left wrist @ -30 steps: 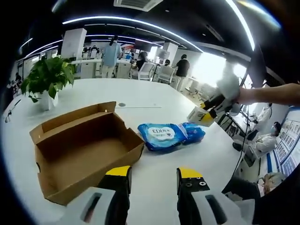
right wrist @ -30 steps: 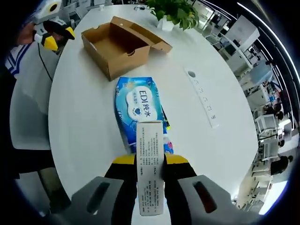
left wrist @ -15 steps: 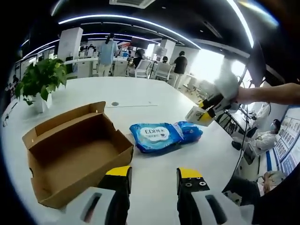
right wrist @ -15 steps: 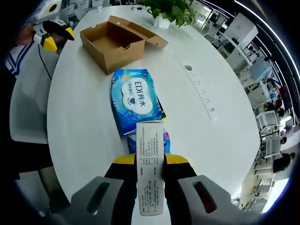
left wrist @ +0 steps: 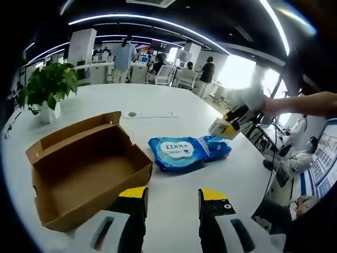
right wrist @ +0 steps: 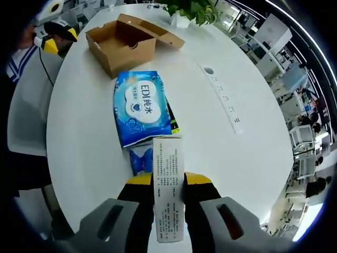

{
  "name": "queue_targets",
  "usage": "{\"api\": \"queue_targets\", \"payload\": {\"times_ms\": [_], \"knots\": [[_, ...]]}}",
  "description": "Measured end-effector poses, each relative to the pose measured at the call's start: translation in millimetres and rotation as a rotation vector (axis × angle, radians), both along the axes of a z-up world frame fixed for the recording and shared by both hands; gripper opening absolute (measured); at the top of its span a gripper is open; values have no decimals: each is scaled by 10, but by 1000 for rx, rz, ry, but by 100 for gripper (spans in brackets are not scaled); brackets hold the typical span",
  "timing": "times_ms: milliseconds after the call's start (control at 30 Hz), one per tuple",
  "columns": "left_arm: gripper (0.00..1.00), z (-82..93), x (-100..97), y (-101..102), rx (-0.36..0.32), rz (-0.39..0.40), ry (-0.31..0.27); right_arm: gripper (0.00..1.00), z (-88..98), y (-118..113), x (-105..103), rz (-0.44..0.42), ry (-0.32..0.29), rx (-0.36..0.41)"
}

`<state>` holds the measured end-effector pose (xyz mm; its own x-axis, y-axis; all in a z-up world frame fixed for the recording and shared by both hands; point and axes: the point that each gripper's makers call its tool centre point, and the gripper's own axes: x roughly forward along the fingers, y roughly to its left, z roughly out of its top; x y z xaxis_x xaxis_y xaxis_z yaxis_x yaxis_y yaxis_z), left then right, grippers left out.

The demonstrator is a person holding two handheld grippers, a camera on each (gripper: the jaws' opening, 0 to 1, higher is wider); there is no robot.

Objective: Operate the shoe box by opening the lid, removing the specified soft item, and placing it in the target area until the item is outside and the box remains undamaged.

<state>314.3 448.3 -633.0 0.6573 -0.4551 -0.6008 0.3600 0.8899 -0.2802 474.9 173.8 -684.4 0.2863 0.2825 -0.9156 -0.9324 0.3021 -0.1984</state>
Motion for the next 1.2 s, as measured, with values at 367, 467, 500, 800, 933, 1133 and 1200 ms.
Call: {"api": "queue_targets", "payload": {"times_ms": [367,467,500,800,933,1133,1200], "knots": [[39,-10,-61,316,18,77,10,18,-167,-25,296,110,-25,-83],[39,-50,-64,416,7,110,25,18,-245,2,362,135,-12,-90],[39,-58,-68,441,5,120,26,18,-247,14,351,149,-12,-96],[39,-148,-105,488,4,161,47,18,-409,71,470,183,-5,-114],[39,-153,-83,448,5,159,51,18,-452,79,517,184,-2,-112],[39,-118,-11,374,-3,164,46,18,-506,57,534,173,11,-115],[39,-107,0,338,-3,157,43,18,-501,70,493,184,11,-119]]}}
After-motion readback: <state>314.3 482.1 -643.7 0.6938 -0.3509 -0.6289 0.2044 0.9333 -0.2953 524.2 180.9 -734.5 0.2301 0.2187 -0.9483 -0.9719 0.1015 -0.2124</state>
